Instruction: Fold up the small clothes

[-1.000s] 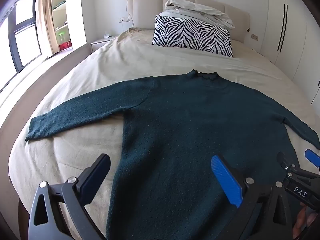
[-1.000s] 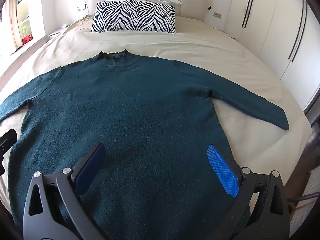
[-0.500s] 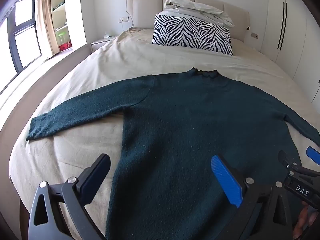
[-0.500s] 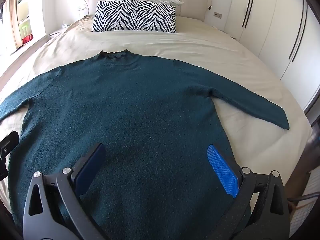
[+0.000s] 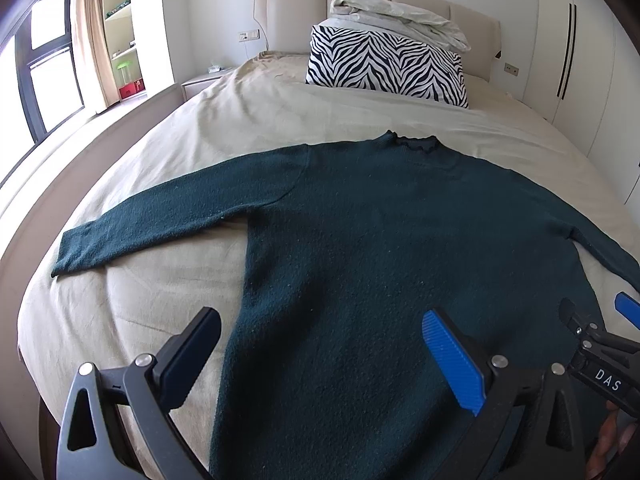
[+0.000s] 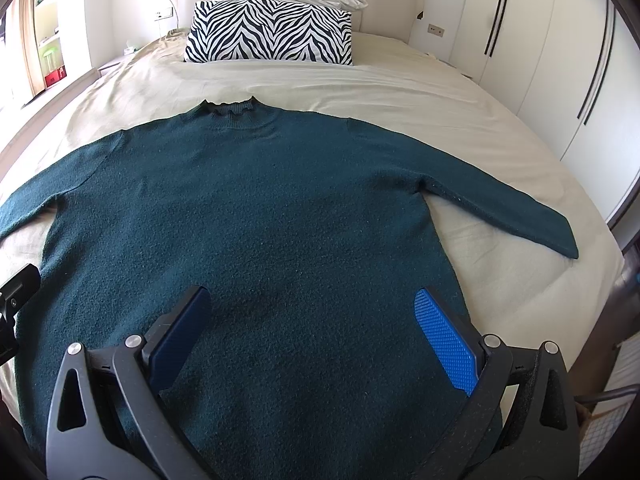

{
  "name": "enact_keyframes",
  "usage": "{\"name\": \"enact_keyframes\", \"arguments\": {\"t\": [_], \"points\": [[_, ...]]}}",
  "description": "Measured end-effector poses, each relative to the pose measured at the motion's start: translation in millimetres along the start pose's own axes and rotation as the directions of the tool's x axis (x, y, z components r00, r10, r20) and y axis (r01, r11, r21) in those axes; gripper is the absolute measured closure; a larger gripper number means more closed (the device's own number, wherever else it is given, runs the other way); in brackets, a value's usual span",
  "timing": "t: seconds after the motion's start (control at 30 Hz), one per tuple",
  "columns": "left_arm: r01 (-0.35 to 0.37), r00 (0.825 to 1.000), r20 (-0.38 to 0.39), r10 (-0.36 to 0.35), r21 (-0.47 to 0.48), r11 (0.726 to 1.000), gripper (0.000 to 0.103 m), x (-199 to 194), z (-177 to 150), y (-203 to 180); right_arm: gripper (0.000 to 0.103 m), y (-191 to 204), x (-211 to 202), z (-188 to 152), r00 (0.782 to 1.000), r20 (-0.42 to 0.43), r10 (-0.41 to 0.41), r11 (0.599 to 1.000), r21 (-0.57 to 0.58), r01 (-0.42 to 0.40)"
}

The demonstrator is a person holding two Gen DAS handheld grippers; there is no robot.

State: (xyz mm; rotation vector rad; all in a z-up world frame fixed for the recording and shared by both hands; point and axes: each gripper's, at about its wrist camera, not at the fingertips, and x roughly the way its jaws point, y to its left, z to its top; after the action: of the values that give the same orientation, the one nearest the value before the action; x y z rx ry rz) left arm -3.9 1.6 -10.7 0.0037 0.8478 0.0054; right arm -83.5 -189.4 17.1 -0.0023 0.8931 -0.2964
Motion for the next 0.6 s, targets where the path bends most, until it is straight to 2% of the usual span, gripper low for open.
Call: {"name": "enact_keyframes", "arguments": {"t": [0.6], "points": [[0.001,1.000,-0.001,-0.001,-0.001,1.000,0.000,0.3,0.2,0.4,0.000,0.2,2.0,-1.2,1.000,-0.006,-0.002,1.000,-0.002,0.002]]}}
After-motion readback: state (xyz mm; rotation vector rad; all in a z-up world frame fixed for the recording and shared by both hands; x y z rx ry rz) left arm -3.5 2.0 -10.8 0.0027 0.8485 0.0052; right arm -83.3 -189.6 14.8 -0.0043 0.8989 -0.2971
